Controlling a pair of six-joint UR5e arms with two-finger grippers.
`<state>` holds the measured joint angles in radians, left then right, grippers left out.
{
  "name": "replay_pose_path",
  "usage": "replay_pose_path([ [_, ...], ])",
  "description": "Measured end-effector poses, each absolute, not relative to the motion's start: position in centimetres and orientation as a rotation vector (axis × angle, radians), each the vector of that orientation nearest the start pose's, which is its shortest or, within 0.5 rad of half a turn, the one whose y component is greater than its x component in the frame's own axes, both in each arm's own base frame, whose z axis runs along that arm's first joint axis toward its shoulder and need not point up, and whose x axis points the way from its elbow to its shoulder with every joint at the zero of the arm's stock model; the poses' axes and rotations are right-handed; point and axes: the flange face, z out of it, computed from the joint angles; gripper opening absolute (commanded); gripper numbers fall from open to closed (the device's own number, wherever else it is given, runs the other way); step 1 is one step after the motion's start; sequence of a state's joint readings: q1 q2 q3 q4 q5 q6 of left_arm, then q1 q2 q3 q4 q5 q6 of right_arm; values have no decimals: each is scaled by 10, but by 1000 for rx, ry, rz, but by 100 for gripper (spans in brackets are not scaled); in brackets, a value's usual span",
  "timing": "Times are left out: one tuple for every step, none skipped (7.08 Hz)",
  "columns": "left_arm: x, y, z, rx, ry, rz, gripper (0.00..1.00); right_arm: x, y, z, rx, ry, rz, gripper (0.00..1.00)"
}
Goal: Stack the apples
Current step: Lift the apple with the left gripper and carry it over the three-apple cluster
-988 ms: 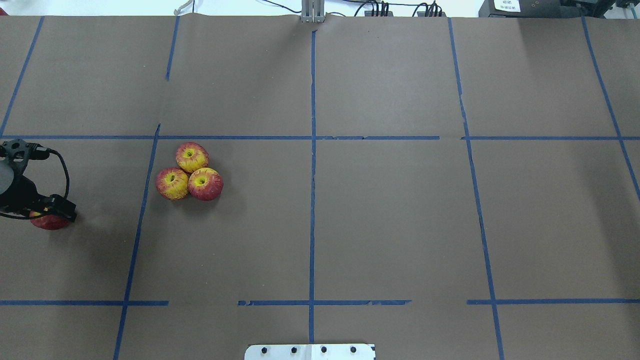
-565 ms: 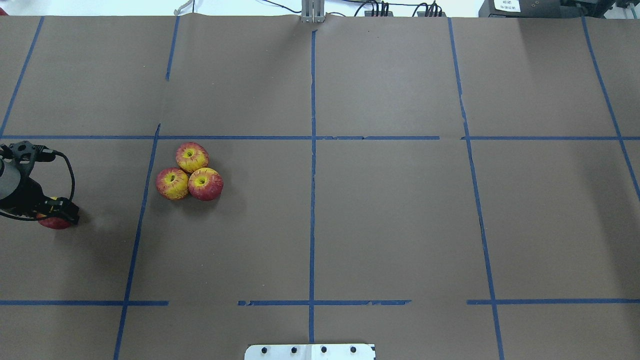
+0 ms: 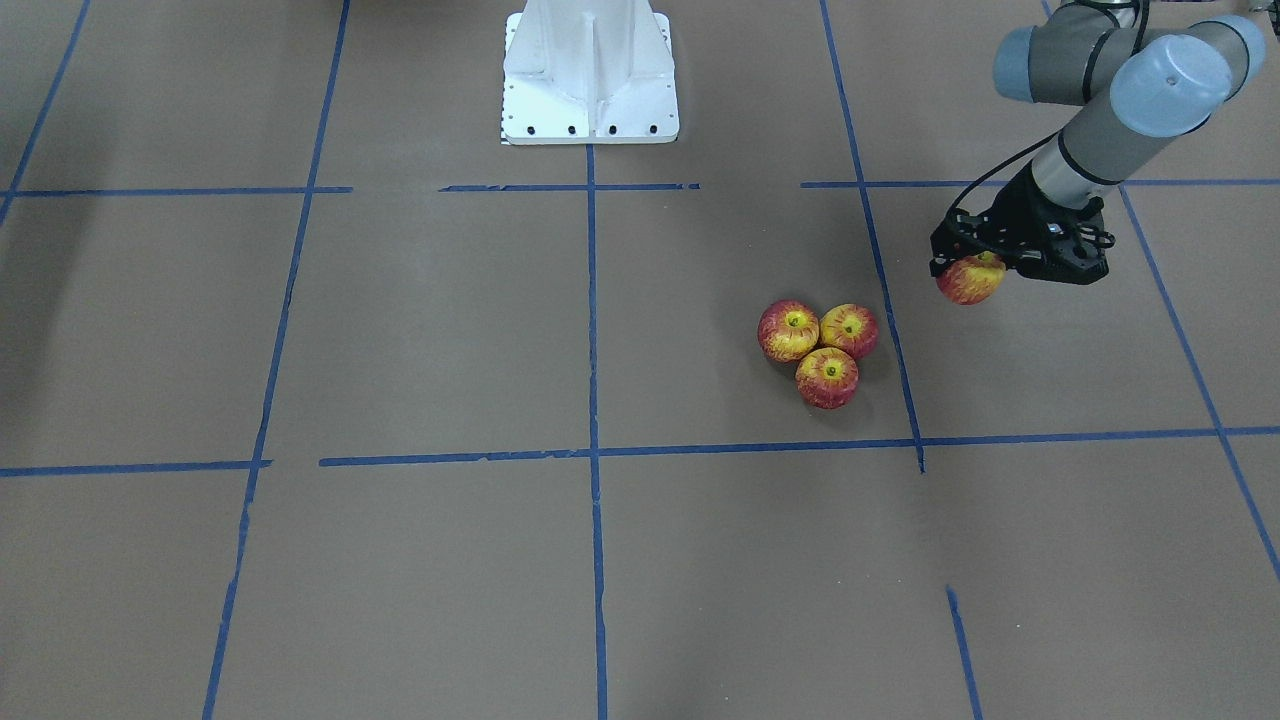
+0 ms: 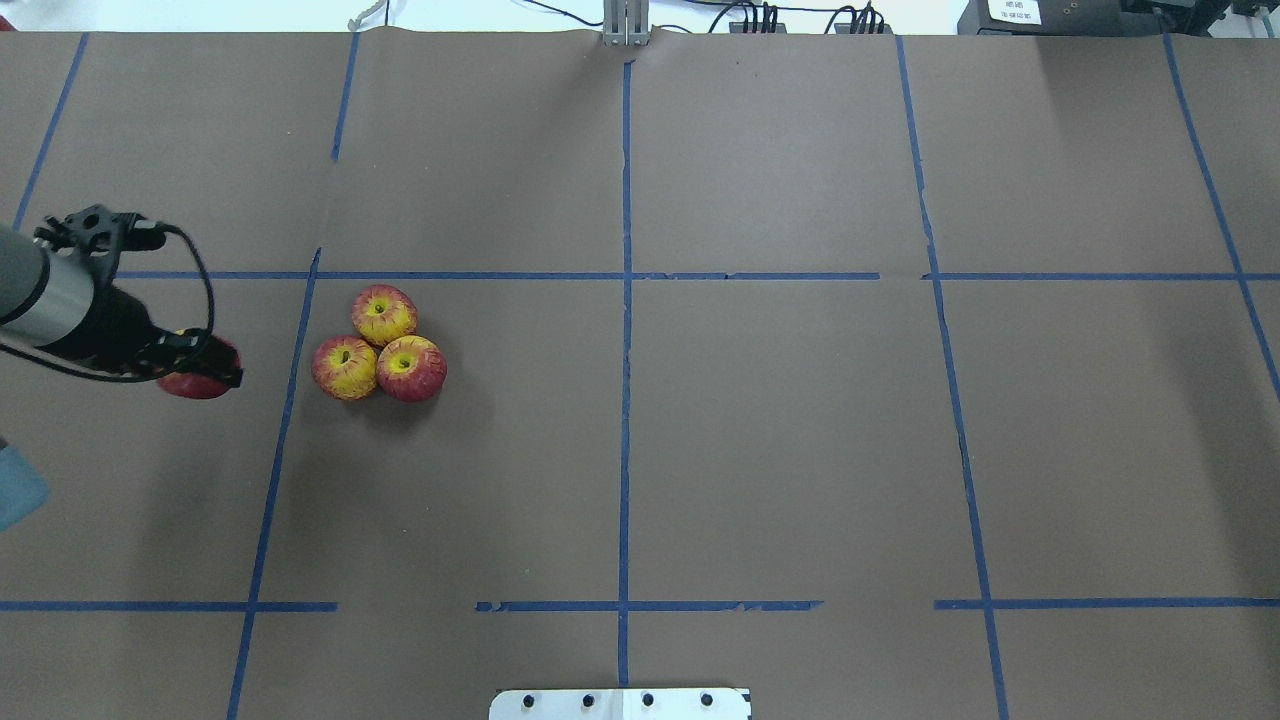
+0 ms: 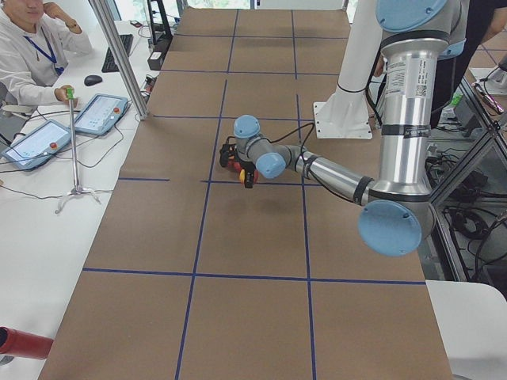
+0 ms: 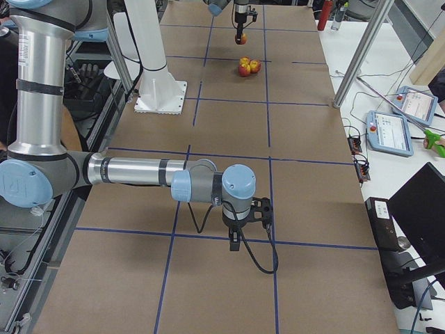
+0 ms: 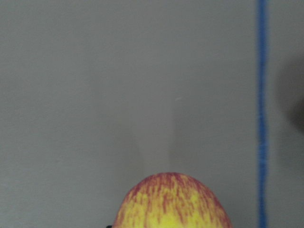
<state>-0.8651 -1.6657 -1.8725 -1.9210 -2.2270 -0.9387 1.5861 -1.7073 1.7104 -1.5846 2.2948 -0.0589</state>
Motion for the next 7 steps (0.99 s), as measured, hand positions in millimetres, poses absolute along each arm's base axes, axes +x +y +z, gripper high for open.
replay_pose_path([
  [315,-475,375,8,956,-16,0,74,-432,658,17,-724,-38,100],
  [340,-485,344,-12,936,-33,0,74,-432,658,17,-724,-38,100],
  [369,-485,333,-13,900,-31,0,74,-432,658,17,-724,-38,100],
  [394,-481,331,-7,870,-24,0,74,-432,658,17,-724,-38,100],
  [405,-479,331,-3,856,-21,0,74,-432,658,17,-725,-38,100],
  [408,-479,331,-1,850,-21,0,74,-432,658,17,-724,-38,100],
  [410,-479,333,-3,843,-22,0,74,-432,658,17,-724,-38,100],
])
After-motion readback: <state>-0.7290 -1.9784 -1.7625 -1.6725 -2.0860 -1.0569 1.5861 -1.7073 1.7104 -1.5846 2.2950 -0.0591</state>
